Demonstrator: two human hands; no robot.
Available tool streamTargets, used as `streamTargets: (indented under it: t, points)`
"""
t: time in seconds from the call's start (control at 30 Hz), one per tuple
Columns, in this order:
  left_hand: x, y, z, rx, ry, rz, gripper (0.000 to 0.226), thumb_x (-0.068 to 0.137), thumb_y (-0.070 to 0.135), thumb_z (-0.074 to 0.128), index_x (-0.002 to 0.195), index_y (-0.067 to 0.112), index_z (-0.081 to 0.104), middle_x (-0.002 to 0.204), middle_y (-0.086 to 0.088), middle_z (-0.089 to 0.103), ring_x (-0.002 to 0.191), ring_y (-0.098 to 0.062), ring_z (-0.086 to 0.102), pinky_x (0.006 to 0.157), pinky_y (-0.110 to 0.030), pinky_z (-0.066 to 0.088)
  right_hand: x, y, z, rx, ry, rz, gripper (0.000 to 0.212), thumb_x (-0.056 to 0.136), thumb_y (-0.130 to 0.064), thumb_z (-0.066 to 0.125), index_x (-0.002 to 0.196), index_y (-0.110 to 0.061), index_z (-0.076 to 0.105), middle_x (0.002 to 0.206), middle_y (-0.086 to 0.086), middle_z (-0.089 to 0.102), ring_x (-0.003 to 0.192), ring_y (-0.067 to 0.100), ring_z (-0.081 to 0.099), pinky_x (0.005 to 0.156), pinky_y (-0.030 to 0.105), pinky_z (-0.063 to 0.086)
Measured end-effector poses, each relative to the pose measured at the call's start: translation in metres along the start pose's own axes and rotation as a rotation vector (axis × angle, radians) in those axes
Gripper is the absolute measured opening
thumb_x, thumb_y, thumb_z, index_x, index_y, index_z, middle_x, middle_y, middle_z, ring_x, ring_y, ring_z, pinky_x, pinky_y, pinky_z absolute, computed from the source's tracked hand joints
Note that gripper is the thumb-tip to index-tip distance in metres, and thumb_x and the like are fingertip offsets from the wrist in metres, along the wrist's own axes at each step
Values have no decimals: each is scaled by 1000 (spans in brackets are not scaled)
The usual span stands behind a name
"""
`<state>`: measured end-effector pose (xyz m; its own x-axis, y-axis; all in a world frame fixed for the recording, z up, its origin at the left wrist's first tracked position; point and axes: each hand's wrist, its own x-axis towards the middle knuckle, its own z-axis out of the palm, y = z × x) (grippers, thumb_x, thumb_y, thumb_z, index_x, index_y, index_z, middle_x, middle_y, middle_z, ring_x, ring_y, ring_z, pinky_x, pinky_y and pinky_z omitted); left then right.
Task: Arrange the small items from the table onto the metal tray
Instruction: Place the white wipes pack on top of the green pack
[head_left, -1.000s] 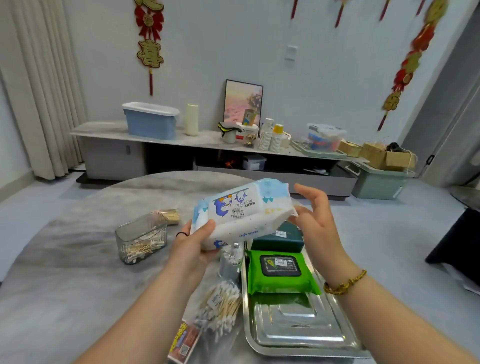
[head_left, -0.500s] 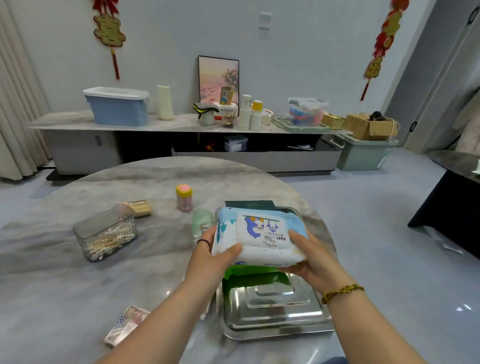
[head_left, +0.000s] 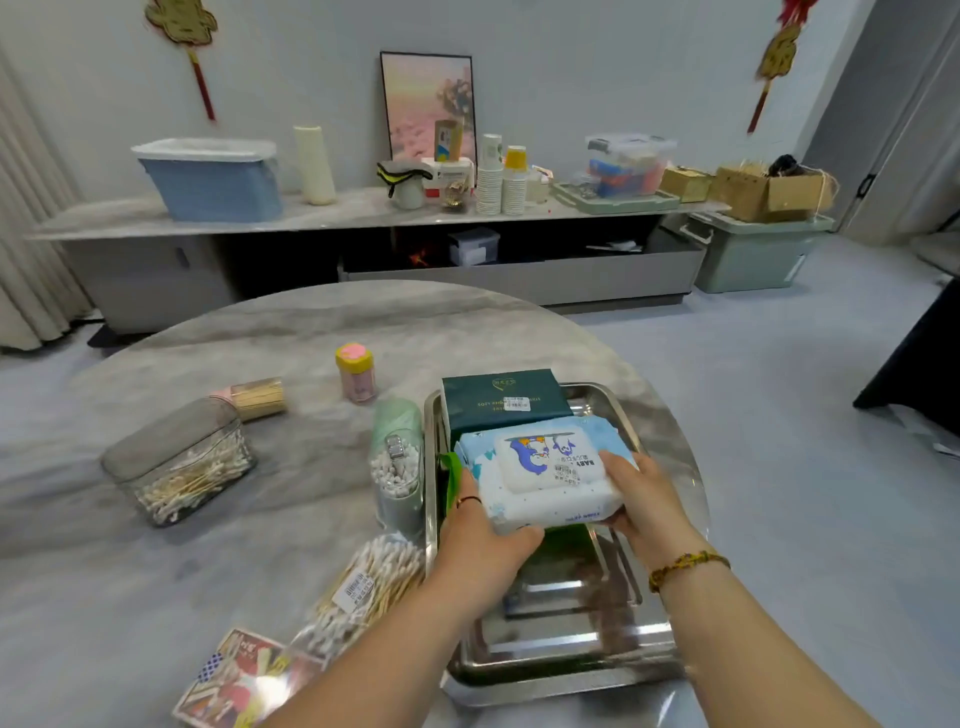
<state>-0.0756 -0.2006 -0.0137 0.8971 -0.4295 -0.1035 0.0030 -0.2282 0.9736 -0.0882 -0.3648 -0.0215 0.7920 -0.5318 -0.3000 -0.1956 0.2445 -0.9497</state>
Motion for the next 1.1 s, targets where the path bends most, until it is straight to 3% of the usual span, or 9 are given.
streamTargets:
  t: [0.13,0.3,0.33,0.43,0.5,0.57,0.77,0.93,1.1]
  points:
    - [15,-4,-4,99,128,-55,63,75,6,63,130,19,35,122,2,57,112,-19,49,97,-28,41,7,-1,12,-25,64,-49,17,88,-13,49,105,-11,46,85,7,61,66,17,60,36,20,50]
    - [25,-10,-4,202,215,-93,67,77,7,59,136,16,29,137,-9,46,123,-29,42,105,-37,38,19,3,26,-228,170,-136,13,86,-18,49,98,-15,47,106,15,62,83,25,61,66,36,55]
    - [26,-11,-5,238,237,-77,71,77,8,58,139,15,24,142,-10,39,127,-29,38,108,-37,34,20,6,26,-245,174,-131,14,86,-19,50,100,-16,46,107,14,61,83,24,61,68,33,55]
    - [25,-14,-3,543,259,33,78,83,20,54,143,26,4,156,-4,1,142,-23,5,116,-34,8,19,11,26,-165,110,-109,39,89,-19,48,125,-15,36,106,5,55,72,8,56,48,15,46]
    - [26,-17,0,747,211,132,74,85,35,49,142,35,1,155,1,-12,142,-20,-10,116,-35,-3,19,13,24,-177,76,-111,48,89,-19,48,134,-17,29,114,7,54,80,12,57,57,20,47]
    - [28,-21,1,868,155,157,72,86,45,45,141,36,0,155,1,-13,142,-20,-13,116,-37,-6,19,12,23,-202,64,-119,47,90,-20,47,134,-19,30,118,8,55,87,16,57,64,23,49]
    - [39,-20,-8,914,89,107,68,88,47,40,142,35,0,156,1,-7,143,-21,-10,117,-37,-3,17,10,24,-242,19,-118,37,91,-23,44,127,-16,40,81,-10,53,70,5,55,36,7,43]
    - [37,-17,-8,947,48,120,72,86,52,40,142,34,-2,156,-1,-9,142,-21,-13,116,-37,-6,16,14,23,-207,24,-110,38,92,-23,43,128,-15,39,82,-8,56,69,4,56,36,7,43]
    - [33,-14,-13,965,34,141,71,87,50,41,142,33,1,156,-2,-6,143,-21,-7,117,-36,-4,12,16,23,-154,16,-119,41,91,-23,44,131,-17,37,103,4,58,73,7,59,43,10,49]
